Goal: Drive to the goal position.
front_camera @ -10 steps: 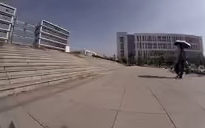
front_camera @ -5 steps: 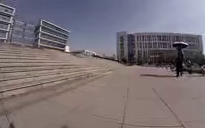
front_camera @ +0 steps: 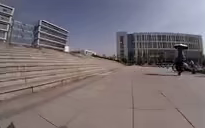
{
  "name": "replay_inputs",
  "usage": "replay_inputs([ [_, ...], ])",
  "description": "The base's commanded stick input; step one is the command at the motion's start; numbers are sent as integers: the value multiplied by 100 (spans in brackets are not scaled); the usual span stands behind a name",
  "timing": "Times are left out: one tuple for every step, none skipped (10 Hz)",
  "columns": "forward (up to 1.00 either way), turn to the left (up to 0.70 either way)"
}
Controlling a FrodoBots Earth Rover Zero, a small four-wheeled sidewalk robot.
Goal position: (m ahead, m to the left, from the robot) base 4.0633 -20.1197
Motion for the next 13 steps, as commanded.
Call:
replay_inputs([
  [70,0],
  [70,0],
  [70,0],
  [70,-1],
  [70,-35],
  [70,-35],
  [70,-35],
  [69,-25],
  [69,0],
  [70,0],
  [70,0],
  [70,0],
  [70,0],
])
